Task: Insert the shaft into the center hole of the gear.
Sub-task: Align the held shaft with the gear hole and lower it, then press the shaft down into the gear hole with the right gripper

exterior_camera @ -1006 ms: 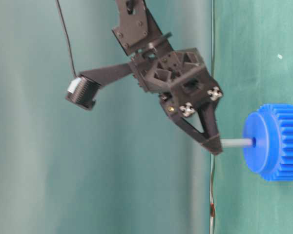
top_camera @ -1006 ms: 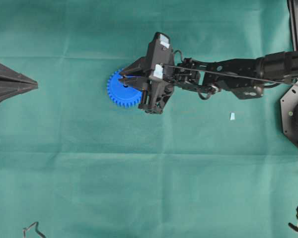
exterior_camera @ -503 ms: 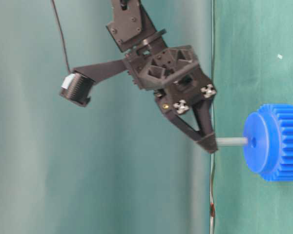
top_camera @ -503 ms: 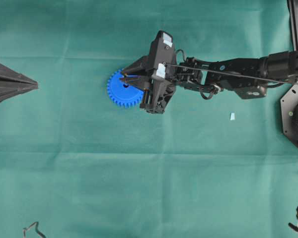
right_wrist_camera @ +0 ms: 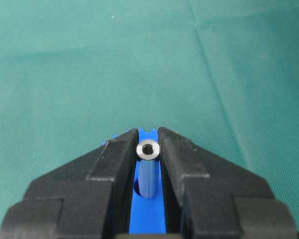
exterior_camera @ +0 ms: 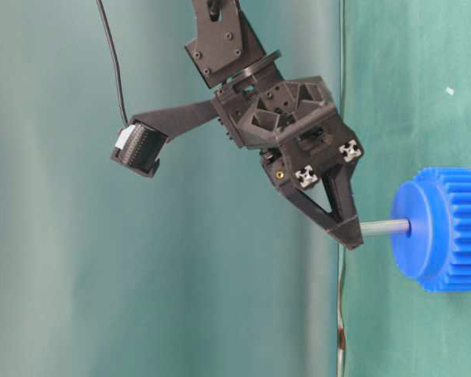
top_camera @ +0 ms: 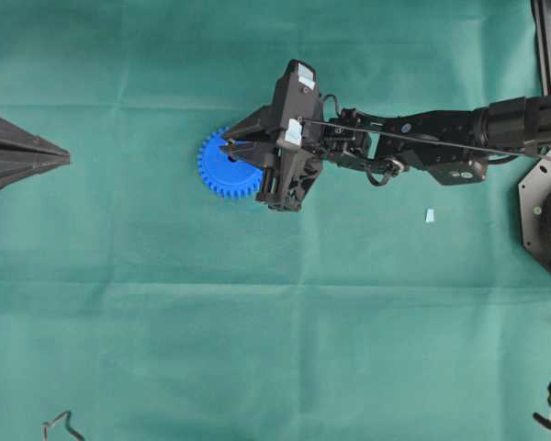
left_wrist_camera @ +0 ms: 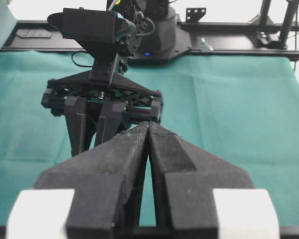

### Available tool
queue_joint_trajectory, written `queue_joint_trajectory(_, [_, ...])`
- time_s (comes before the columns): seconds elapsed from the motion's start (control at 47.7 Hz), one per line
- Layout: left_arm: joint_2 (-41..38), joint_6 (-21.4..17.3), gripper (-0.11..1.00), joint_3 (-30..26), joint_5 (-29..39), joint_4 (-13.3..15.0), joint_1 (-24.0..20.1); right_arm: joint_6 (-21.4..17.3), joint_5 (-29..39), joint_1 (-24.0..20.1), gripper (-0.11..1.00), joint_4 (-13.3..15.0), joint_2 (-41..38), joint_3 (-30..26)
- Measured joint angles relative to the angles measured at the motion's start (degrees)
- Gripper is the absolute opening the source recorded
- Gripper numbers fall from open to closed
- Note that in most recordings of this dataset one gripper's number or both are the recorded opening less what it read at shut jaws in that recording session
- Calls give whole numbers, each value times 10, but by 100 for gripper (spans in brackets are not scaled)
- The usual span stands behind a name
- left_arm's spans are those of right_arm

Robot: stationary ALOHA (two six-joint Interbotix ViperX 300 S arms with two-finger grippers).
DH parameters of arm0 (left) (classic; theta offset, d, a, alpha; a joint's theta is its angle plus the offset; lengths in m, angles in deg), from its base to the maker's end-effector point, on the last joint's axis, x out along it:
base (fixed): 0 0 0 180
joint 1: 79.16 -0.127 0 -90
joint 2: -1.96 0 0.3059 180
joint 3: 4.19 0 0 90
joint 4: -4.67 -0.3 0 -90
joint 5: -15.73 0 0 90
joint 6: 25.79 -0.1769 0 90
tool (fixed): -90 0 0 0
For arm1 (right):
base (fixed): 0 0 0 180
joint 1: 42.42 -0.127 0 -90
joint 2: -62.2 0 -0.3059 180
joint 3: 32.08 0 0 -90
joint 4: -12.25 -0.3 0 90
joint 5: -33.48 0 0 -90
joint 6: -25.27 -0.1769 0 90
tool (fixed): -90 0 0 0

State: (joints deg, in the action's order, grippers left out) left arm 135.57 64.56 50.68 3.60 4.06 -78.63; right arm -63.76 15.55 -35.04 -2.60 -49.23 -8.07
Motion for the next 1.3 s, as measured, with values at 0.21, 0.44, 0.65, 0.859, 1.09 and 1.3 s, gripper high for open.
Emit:
queue_joint_trajectory(0.21, [1,0,0,0,0,-1,1,1,-10,1,18,0,0,0])
queue_joint_trajectory(0.44, [0,0,0,0,0,-1,0,1,-10,-1,18,0,0,0])
queue_joint_trajectory(0.65, [0,0,0,0,0,-1,1,1,-11,-2,18,0,0,0])
queue_joint_trajectory(0.859, [0,0,0,0,0,0,0,0,-14,-4,18,-4,-4,0])
queue_joint_trajectory(1.09, [0,0,0,-1,0,0,1,-1,-26,-5,18,-16,-33,0])
queue_joint_trajectory(1.3, [0,0,0,0,-1,0,1,-1,-30,-7,18,-24,-49,-1])
